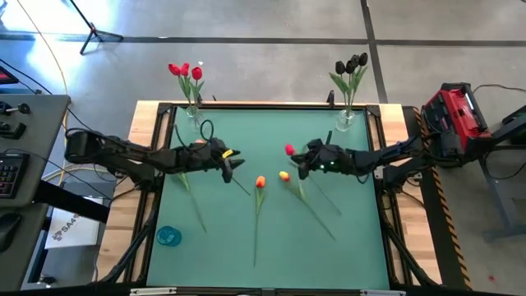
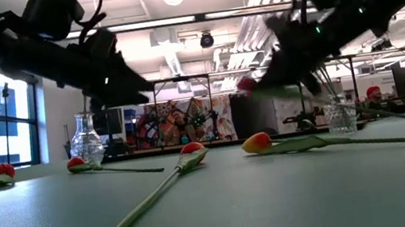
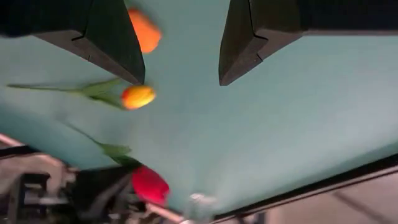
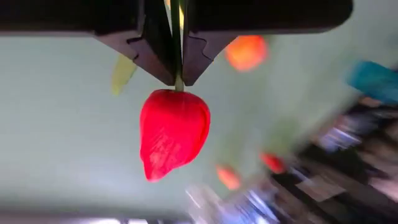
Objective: Sort flowers into vase by color
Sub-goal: Put the red tulip into the top left transparent vase
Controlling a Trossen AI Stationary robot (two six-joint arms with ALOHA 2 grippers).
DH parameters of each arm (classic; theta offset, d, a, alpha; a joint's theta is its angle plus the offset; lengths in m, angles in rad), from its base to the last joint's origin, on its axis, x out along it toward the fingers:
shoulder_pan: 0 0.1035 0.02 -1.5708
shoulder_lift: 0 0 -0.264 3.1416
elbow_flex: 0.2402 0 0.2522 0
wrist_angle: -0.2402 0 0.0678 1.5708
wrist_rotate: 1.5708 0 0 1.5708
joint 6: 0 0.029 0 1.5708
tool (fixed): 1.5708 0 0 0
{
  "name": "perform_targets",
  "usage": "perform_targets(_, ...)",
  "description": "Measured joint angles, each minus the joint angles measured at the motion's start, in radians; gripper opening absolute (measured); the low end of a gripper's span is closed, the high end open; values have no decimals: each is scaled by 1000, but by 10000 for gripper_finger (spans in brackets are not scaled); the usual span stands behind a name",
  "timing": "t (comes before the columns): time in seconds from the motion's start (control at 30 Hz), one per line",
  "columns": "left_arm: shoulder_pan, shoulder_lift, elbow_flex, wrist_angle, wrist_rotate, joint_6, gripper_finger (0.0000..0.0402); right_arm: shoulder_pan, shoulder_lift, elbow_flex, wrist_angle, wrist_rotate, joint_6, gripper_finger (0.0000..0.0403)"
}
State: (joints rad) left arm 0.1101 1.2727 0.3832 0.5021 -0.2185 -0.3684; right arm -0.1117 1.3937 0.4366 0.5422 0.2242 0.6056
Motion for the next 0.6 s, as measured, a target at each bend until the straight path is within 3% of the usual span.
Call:
perform_targets(0.17,-1,95,0,250,148,136,195,48,3,0,450,-46,-358,5)
perform_targets(0.3,-2,175,0,472,246,210,195,94,29,2,780,-113,-555,2)
perform_targets(0.4,-2,225,22,566,251,241,195,100,51,17,848,-137,-631,1)
perform_targets(0.6,-3,360,150,563,252,333,195,99,150,143,844,-241,-662,1)
